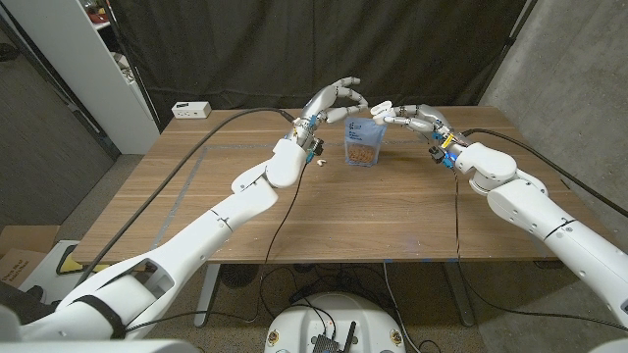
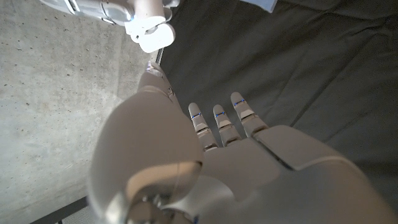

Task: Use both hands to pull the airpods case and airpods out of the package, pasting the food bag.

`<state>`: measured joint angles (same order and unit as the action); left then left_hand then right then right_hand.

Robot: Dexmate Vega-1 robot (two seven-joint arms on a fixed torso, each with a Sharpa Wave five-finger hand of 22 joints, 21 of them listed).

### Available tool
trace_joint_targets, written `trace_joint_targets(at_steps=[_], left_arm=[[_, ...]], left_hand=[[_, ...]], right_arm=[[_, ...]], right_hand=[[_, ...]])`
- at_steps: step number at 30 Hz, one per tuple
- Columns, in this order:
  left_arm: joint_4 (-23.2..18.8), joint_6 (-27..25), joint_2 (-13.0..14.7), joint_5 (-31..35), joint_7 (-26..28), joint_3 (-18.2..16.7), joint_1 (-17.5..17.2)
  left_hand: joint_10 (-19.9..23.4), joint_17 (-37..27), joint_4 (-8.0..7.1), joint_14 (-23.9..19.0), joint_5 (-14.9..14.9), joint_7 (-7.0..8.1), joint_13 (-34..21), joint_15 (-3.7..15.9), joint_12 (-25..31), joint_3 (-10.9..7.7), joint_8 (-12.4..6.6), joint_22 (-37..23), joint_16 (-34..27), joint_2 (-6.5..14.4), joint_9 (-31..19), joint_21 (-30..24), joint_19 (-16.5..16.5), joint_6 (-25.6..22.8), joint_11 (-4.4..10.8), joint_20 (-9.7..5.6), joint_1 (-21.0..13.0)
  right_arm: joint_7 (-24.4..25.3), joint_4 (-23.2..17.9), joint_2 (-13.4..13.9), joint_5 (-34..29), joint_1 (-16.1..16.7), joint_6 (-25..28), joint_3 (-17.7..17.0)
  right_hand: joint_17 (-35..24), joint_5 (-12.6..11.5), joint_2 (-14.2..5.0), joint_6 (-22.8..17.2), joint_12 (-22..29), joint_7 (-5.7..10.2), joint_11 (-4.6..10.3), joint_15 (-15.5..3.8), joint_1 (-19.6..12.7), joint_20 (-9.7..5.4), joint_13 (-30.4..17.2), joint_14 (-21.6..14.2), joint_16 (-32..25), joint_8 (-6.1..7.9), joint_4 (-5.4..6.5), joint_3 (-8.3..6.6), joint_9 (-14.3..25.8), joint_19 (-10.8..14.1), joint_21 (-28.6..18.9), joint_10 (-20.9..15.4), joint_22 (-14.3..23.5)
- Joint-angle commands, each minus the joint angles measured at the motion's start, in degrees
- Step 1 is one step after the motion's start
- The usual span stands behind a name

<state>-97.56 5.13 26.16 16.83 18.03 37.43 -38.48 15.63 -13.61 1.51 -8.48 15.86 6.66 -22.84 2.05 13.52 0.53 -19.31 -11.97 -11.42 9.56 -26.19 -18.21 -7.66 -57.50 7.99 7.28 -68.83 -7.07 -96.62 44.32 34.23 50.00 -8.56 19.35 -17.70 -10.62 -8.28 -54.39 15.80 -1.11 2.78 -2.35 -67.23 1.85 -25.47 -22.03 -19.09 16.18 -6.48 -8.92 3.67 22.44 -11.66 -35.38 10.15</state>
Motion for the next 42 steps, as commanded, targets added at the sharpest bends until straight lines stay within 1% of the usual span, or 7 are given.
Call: trace_joint_targets(at_steps=[1, 7, 13, 18, 28, 32, 42], left_arm=[[-4.9, -3.9, 2.3, -0.2, -0.6, -1.0, -2.1], [-2.4, -0.5, 1.4, -0.2, 0.8, -0.3, -1.4], [-0.1, 0.8, -0.1, 0.9, 1.9, 0.8, -0.5], [1.5, -0.4, -1.7, 1.9, 2.6, 1.8, 0.3], [5.8, 1.5, -3.7, 1.6, 1.9, 4.0, 2.9], [7.5, 2.7, -4.5, 0.9, 1.5, 4.5, 3.8], [10.9, 4.9, -5.7, -0.3, 0.0, 5.6, 5.9]], left_hand=[[-0.3, -0.1, -0.07, 0.5, -0.3, 0.22, 0.1, 1.87, -0.3, -0.38, -0.27, 0.1, 0.3, -0.5, -0.2, 0.2, 0.4, -0.4, -0.19, 0.20, 0.0], [0.3, 0.1, -0.76, 0.3, -0.6, 0.80, 0.3, 2.23, -0.1, -0.11, 0.83, 0.5, 0.0, -0.5, 0.2, 0.5, 0.3, 1.6, 0.06, -0.15, 1.0], [0.0, 0.5, -2.30, 0.4, -1.3, 1.02, 0.7, 2.27, -0.2, 1.66, 2.67, 0.8, -0.2, -1.9, 1.1, 0.9, 0.3, 4.0, -0.79, -0.41, 4.1], [-0.2, 0.6, -2.72, 0.7, -1.5, 1.04, 0.9, 1.84, -0.2, 2.15, 3.33, 0.9, -0.1, -2.2, 1.6, 1.1, 0.4, 4.5, -0.89, -0.32, 4.9], [-0.4, 0.7, -3.36, 0.6, -1.5, 2.61, 1.2, 1.73, -0.2, 2.74, 4.75, 0.9, -0.2, -2.3, 2.8, 1.3, 0.2, 5.5, -0.73, -0.18, 5.9], [-0.6, 0.8, -3.56, 0.6, -1.5, 3.08, 1.3, 1.79, -0.3, 2.99, 5.06, 0.9, -0.3, -2.4, 3.2, 1.4, 0.1, 5.4, -0.41, -0.25, 6.2], [-0.3, 0.9, -3.90, 0.6, -1.3, 2.55, 1.6, 1.73, -0.1, 3.64, 5.63, 0.9, -0.3, -2.8, 4.2, 1.5, 0.0, 4.8, -0.72, -0.09, 6.8]], right_arm=[[0.7, 0.1, -0.2, -0.7, 0.1, -0.7, -0.2], [1.1, -0.5, -0.1, -1.2, 0.6, -1.3, -0.4], [1.9, -1.2, -0.1, -2.6, 1.2, -2.5, -0.3], [2.2, -1.7, 0.0, -3.8, 1.5, -3.3, -0.1], [4.0, -2.6, 0.0, -7.7, 1.8, -4.3, 0.7], [4.3, -2.8, 0.0, -9.2, 1.7, -4.8, 1.0], [4.3, -2.9, 0.2, -10.7, 1.4, -5.0, 1.2]], right_hand=[[-0.1, -0.2, 0.00, -3.6, 0.1, 2.37, -0.03, -4.78, -0.1, 0.35, 0.0, -0.7, -0.3, 1.54, -0.16, 0.10, 26.5, 0.2, -0.4, -0.5, 0.1], [-0.1, -0.2, -0.07, -3.7, 0.0, 2.50, 0.10, -4.80, -0.1, 0.32, 0.0, -0.7, -0.4, 1.39, -0.22, 0.12, 26.4, 0.1, -0.3, -0.5, 0.1], [-0.1, -0.2, -0.13, -3.7, 0.0, 2.44, 0.15, -4.84, 0.0, 0.27, 0.1, -0.7, -0.4, 1.24, -0.21, 0.18, 26.2, 0.1, -0.3, -0.6, 0.1], [-0.2, -0.2, -0.31, -3.4, 0.0, 2.46, 0.20, -4.88, 0.1, 0.14, 0.1, -0.6, -0.4, 1.01, -0.18, 0.17, 26.1, 0.1, -0.3, -0.5, 0.1], [-0.4, -0.2, -0.93, -2.9, -0.2, 2.77, 0.36, -5.16, 0.4, -0.33, 0.1, -0.2, -0.5, 0.54, 0.06, 0.07, 25.8, -0.4, -0.1, 0.0, 0.1], [-0.5, -0.1, -0.86, -4.3, 0.0, 4.22, 0.77, -4.95, 1.8, 0.27, 0.1, -0.5, -0.9, 0.91, 0.85, 0.58, 25.6, 0.0, -0.3, -0.9, 0.1], [-0.8, -0.4, -1.65, -2.1, -0.7, 3.04, 0.77, -5.69, 0.9, -1.08, 0.0, 0.5, -0.9, -0.07, 0.40, -0.22, 25.6, -1.0, 0.0, 0.6, 0.1]])
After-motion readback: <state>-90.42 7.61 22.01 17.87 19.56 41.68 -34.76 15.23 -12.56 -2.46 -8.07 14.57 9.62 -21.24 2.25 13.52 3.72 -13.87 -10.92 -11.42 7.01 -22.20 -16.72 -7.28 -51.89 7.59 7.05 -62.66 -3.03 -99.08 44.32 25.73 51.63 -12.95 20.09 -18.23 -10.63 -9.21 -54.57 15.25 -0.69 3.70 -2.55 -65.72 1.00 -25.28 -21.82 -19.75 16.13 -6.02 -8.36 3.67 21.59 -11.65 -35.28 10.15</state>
